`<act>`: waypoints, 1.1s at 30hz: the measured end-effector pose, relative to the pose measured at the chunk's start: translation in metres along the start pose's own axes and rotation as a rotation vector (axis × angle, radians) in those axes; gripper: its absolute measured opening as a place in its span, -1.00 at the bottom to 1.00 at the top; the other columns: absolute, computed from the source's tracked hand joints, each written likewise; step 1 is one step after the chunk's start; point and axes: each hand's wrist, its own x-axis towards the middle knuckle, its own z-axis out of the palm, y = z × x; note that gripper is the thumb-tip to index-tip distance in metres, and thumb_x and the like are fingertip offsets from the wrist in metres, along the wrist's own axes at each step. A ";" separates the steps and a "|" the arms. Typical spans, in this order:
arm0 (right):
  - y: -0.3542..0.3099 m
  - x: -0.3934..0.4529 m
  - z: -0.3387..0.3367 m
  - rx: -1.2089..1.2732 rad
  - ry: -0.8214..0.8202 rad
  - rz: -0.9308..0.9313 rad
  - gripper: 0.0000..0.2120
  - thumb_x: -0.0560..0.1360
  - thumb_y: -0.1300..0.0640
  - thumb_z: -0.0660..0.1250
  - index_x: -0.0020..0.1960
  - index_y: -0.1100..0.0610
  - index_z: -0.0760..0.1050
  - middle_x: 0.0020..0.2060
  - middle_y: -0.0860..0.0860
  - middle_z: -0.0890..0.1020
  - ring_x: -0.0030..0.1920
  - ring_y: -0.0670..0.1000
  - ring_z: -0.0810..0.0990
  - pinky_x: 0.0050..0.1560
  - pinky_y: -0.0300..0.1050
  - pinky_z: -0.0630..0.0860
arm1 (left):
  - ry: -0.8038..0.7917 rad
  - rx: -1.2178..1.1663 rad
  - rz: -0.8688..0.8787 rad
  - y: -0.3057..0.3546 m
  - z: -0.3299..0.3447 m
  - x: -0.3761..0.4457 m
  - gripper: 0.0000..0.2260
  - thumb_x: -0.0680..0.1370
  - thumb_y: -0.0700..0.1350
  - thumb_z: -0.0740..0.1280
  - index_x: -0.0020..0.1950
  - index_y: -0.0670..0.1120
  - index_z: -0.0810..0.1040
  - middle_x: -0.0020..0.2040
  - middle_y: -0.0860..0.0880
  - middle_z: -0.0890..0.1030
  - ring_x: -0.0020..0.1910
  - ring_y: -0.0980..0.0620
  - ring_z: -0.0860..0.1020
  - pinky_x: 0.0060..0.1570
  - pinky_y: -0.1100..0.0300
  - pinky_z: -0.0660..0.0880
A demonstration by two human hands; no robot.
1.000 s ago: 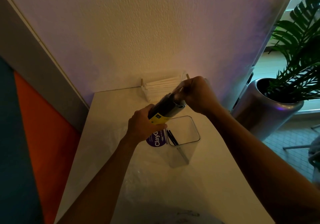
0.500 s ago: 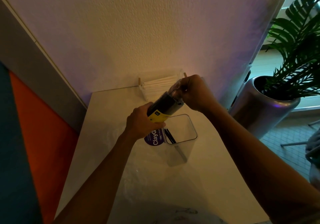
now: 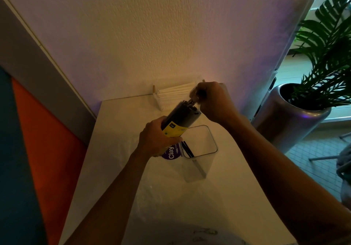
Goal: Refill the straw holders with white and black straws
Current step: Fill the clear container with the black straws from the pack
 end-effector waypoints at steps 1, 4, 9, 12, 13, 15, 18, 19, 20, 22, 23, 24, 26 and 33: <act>0.001 0.001 0.000 -0.002 0.010 0.001 -0.78 0.48 0.40 0.36 0.05 0.16 0.63 -0.08 0.00 0.65 -0.05 -0.06 0.60 0.01 -0.25 0.52 | 0.001 -0.003 -0.001 -0.002 0.000 0.000 -0.46 0.21 0.22 0.58 0.09 0.09 0.51 -0.07 0.09 0.66 -0.09 0.10 0.63 -0.06 0.00 0.63; 0.001 0.001 -0.001 0.011 0.042 -0.025 -0.79 0.49 0.41 0.33 0.03 0.18 0.63 -0.10 0.00 0.66 -0.07 -0.04 0.62 0.02 -0.18 0.57 | 0.004 -0.003 0.003 -0.003 -0.001 -0.001 -0.47 0.22 0.21 0.58 0.09 0.09 0.52 -0.07 0.09 0.66 -0.09 0.10 0.64 -0.06 0.01 0.63; 0.002 0.000 -0.005 0.046 0.021 -0.017 -0.81 0.52 0.38 0.31 0.05 0.19 0.63 -0.09 -0.03 0.65 -0.10 -0.14 0.60 -0.12 -0.49 0.47 | 0.013 -0.014 0.031 -0.004 -0.002 -0.002 -0.51 0.24 0.17 0.58 0.06 0.06 0.53 -0.08 0.07 0.66 -0.10 0.08 0.64 -0.06 -0.01 0.63; 0.002 0.000 -0.005 0.047 -0.047 -0.031 -0.79 0.53 0.28 0.36 0.15 0.16 0.60 0.02 0.01 0.66 0.00 -0.11 0.61 -0.05 -0.48 0.42 | 0.014 -0.043 0.022 -0.001 -0.001 0.000 -0.49 0.23 0.14 0.60 0.09 0.06 0.54 -0.07 0.08 0.67 -0.10 0.09 0.64 -0.06 -0.02 0.63; 0.002 -0.001 -0.005 0.042 -0.053 -0.036 -0.78 0.53 0.26 0.36 0.17 0.15 0.60 0.04 0.01 0.66 0.02 -0.10 0.60 -0.02 -0.45 0.40 | 0.015 -0.053 0.021 -0.001 -0.001 0.000 -0.49 0.23 0.12 0.61 0.09 0.06 0.54 -0.07 0.09 0.67 -0.10 0.11 0.64 -0.06 -0.01 0.63; 0.003 -0.001 -0.006 0.041 -0.028 -0.046 -0.80 0.54 0.25 0.36 0.15 0.14 0.61 0.02 -0.01 0.66 0.00 -0.14 0.58 -0.05 -0.50 0.37 | 0.017 -0.061 0.023 -0.001 0.000 0.001 -0.50 0.23 0.12 0.61 0.09 0.06 0.55 -0.08 0.10 0.66 -0.11 0.13 0.64 -0.06 0.01 0.64; 0.004 0.000 -0.009 0.034 0.006 -0.058 -0.85 0.53 0.25 0.38 0.08 0.14 0.64 -0.04 -0.03 0.68 -0.07 -0.20 0.58 -0.08 -0.58 0.37 | 0.012 -0.071 0.023 -0.001 0.001 -0.001 -0.49 0.23 0.11 0.61 0.10 0.04 0.55 -0.07 0.09 0.67 -0.10 0.13 0.64 -0.06 0.02 0.64; 0.004 0.000 -0.010 0.037 0.009 -0.052 -0.85 0.53 0.26 0.38 0.07 0.14 0.64 -0.06 -0.05 0.68 -0.10 -0.22 0.58 -0.10 -0.59 0.38 | 0.014 -0.076 0.026 0.000 0.001 -0.002 -0.49 0.23 0.10 0.61 0.10 0.02 0.56 -0.07 0.08 0.67 -0.11 0.13 0.64 -0.06 0.02 0.64; 0.003 0.001 -0.011 0.042 0.013 -0.042 -0.85 0.52 0.28 0.38 0.06 0.14 0.64 -0.08 -0.07 0.66 -0.13 -0.24 0.58 -0.12 -0.60 0.39 | 0.016 -0.083 0.029 0.000 0.002 -0.002 -0.48 0.23 0.10 0.61 0.11 0.01 0.56 -0.07 0.08 0.67 -0.11 0.14 0.64 -0.06 0.03 0.64; 0.002 0.001 -0.013 0.057 0.022 -0.026 -0.84 0.51 0.32 0.37 0.03 0.15 0.63 -0.15 -0.11 0.62 -0.20 -0.28 0.57 -0.14 -0.61 0.41 | 0.015 -0.097 0.027 0.001 0.002 -0.003 -0.46 0.21 0.14 0.60 0.10 0.01 0.56 -0.07 0.08 0.67 -0.11 0.14 0.64 -0.06 0.02 0.64; 0.001 0.001 -0.015 0.065 0.025 -0.018 -0.84 0.51 0.33 0.37 0.03 0.15 0.62 -0.17 -0.13 0.60 -0.21 -0.29 0.57 -0.14 -0.58 0.43 | 0.011 -0.105 0.025 0.001 0.001 -0.004 -0.44 0.19 0.19 0.58 0.10 0.03 0.56 -0.07 0.08 0.67 -0.10 0.13 0.64 -0.06 0.02 0.64; 0.001 0.001 -0.017 0.072 0.029 -0.008 -0.84 0.51 0.33 0.36 0.02 0.14 0.61 -0.19 -0.13 0.60 -0.21 -0.27 0.58 -0.14 -0.52 0.47 | 0.007 -0.113 0.025 0.000 0.001 -0.005 -0.41 0.16 0.24 0.55 0.10 0.04 0.56 -0.07 0.09 0.67 -0.10 0.13 0.65 -0.06 0.02 0.64; 0.003 0.002 -0.021 0.074 0.041 0.010 -0.84 0.52 0.32 0.36 0.01 0.10 0.60 -0.19 -0.13 0.60 -0.19 -0.23 0.59 -0.15 -0.43 0.49 | 0.004 -0.123 0.024 -0.003 0.001 -0.007 -0.39 0.15 0.27 0.54 0.11 0.05 0.56 -0.06 0.09 0.68 -0.09 0.13 0.65 -0.07 0.00 0.64; 0.002 -0.001 -0.021 0.279 0.069 0.079 -0.81 0.52 0.13 0.42 0.12 0.10 0.56 -0.04 -0.03 0.65 -0.03 -0.11 0.64 0.01 -0.27 0.58 | 0.032 -0.157 0.013 -0.003 0.003 -0.011 -0.46 0.22 0.08 0.62 0.13 0.01 0.57 -0.05 0.07 0.68 -0.09 0.12 0.65 -0.05 0.00 0.64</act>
